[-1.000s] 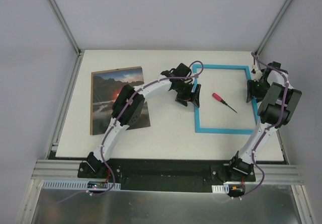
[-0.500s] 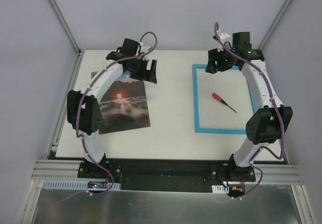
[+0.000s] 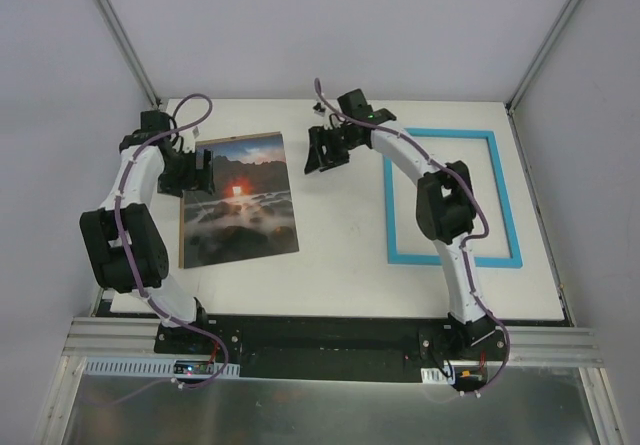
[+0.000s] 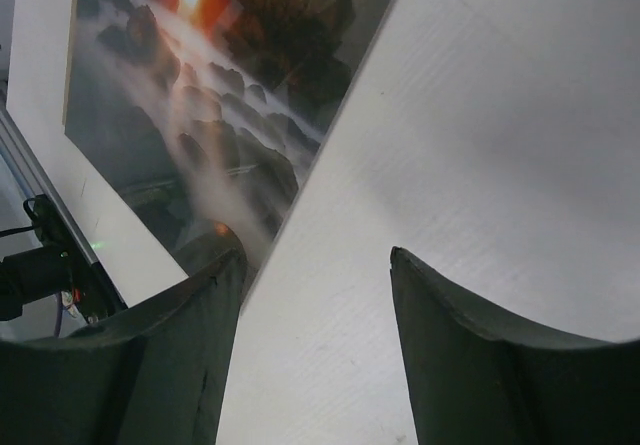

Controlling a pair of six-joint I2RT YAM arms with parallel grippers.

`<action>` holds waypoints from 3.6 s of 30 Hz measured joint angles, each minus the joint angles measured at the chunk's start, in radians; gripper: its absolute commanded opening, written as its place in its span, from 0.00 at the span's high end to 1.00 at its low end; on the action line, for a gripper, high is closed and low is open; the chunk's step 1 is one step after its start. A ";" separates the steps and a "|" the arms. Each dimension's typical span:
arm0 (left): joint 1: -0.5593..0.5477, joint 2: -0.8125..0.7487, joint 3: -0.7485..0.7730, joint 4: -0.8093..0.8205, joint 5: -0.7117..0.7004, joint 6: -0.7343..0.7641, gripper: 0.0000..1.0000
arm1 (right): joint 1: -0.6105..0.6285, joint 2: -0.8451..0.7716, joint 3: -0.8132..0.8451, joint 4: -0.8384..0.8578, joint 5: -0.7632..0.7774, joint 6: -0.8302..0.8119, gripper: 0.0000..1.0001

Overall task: Take the photo out of the frame
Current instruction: Pick up the photo from the photo frame.

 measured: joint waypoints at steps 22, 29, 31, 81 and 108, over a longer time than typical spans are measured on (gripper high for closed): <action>0.164 0.156 -0.091 0.035 0.035 0.112 0.10 | 0.109 0.216 0.029 0.183 -0.047 0.344 0.40; 0.164 0.205 -0.092 0.046 0.059 0.114 0.10 | 0.118 0.222 0.002 0.228 -0.088 0.412 0.41; 0.164 0.210 -0.092 0.051 0.062 0.115 0.09 | 0.119 0.222 -0.002 0.238 -0.100 0.429 0.42; 0.250 -0.062 0.033 -0.045 0.346 0.124 0.01 | -0.042 -0.039 -0.335 0.629 -0.457 0.749 1.00; -0.129 0.394 0.148 0.793 1.076 -0.714 0.01 | -0.427 -0.364 -0.784 1.856 -0.852 1.736 0.99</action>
